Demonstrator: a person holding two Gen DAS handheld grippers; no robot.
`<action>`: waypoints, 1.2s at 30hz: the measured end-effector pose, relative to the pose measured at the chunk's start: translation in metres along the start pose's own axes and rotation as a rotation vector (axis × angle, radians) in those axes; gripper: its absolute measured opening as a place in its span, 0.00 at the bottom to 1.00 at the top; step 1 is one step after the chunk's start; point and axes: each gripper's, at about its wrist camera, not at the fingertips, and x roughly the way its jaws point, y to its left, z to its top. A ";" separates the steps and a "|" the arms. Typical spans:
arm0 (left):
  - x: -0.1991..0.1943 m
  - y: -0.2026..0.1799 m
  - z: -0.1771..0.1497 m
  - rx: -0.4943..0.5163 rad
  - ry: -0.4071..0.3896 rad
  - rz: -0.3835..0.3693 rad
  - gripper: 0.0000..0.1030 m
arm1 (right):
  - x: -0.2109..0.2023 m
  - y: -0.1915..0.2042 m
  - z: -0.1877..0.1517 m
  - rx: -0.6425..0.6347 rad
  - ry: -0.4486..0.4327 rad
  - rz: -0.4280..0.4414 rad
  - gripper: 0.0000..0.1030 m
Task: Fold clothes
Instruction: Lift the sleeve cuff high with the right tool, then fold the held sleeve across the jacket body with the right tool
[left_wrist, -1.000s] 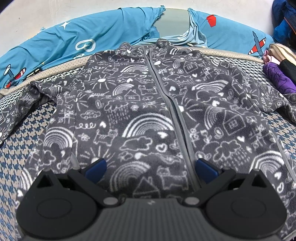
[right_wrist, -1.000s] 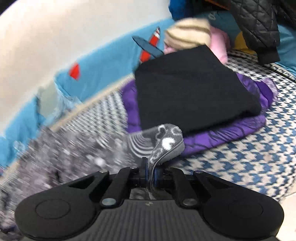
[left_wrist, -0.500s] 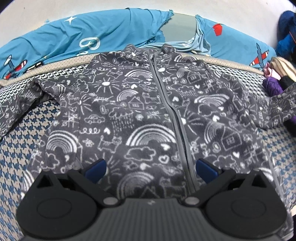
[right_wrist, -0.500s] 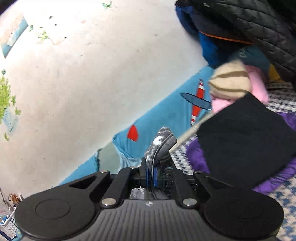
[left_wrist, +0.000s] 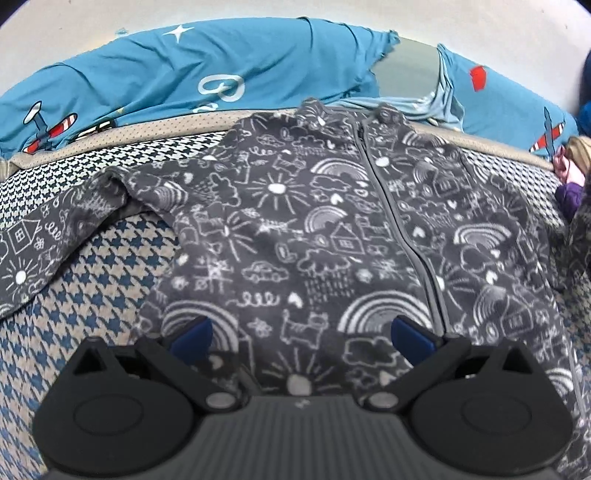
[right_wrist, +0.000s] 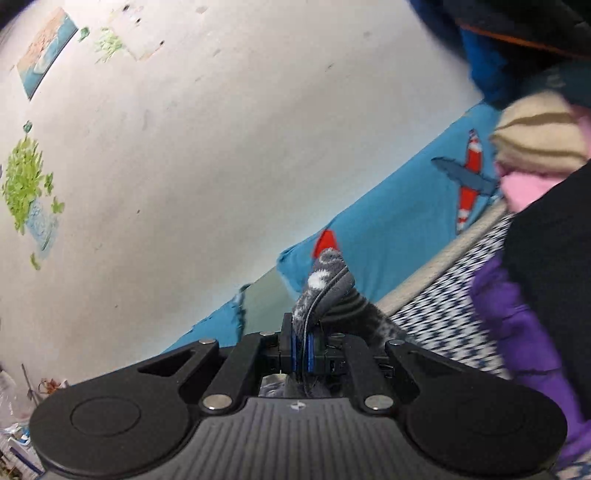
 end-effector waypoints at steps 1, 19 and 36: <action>-0.001 0.002 0.001 0.006 -0.008 0.004 1.00 | 0.008 0.005 -0.002 -0.004 0.008 0.009 0.07; 0.006 0.045 0.011 -0.177 -0.011 0.028 1.00 | 0.111 0.100 -0.063 -0.159 0.190 0.212 0.07; 0.000 0.091 0.000 -0.343 -0.010 0.125 1.00 | 0.153 0.198 -0.187 -0.441 0.425 0.428 0.07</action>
